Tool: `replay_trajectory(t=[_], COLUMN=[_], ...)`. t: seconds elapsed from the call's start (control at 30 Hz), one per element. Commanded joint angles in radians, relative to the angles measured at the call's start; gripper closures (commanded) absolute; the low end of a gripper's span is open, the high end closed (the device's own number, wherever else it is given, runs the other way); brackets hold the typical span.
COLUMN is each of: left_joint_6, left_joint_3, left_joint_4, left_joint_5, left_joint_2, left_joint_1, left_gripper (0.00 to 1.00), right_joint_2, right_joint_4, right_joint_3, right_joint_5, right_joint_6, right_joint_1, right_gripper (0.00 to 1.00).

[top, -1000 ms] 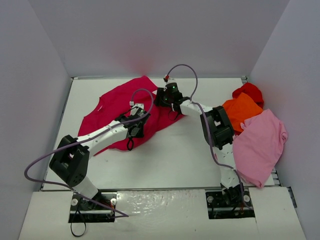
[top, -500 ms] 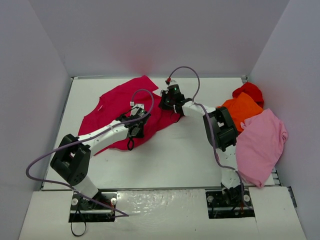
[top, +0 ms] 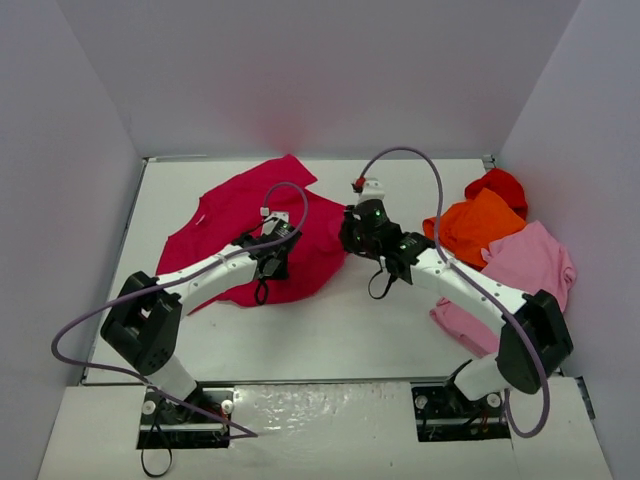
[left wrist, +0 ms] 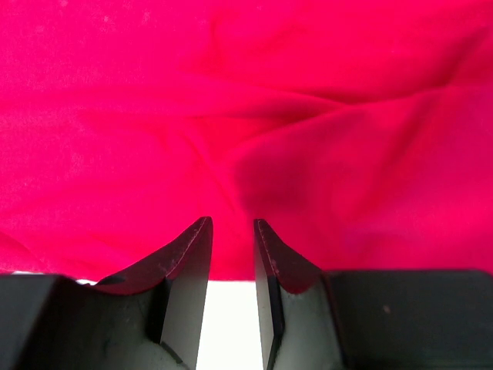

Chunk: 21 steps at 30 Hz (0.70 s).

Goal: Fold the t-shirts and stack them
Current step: Flatten out the tshirt

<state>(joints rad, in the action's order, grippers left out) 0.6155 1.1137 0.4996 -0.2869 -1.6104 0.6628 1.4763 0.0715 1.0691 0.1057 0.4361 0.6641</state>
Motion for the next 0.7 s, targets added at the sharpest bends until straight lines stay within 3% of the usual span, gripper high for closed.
replay_trajectory(t=[0.0, 0.3, 0.57, 0.6, 0.67], left_joint_6=[0.005, 0.002, -0.01, -0.011, -0.015], left_joint_3=[0.012, 0.023, 0.047, 0.048, 0.057], left_joint_4=[-0.032, -0.035, -0.023, -0.024, -0.022], left_joint_5=[0.001, 0.009, 0.005, 0.006, 0.007], left_joint_2=[0.023, 0.006, -0.004, -0.007, -0.013], left_joint_1=[0.006, 0.006, 0.007, 0.006, 0.007], left_gripper=[0.75, 0.75, 0.75, 0.75, 0.75], right_joint_2=[-0.123, -0.322, -0.444, -0.449, -0.45], right_joint_4=[-0.143, -0.354, -0.501, -0.511, -0.529], right_joint_3=[-0.093, -0.225, -0.262, -0.262, -0.256], right_joint_5=[0.112, 0.185, 0.253, 0.25, 0.247], right_joint_6=[0.082, 0.251, 0.475, 0.489, 0.528], right_joint_1=[0.0, 0.115, 0.322, 0.338, 0.387], right_gripper=[1.0, 1.0, 1.0, 0.95, 0.46])
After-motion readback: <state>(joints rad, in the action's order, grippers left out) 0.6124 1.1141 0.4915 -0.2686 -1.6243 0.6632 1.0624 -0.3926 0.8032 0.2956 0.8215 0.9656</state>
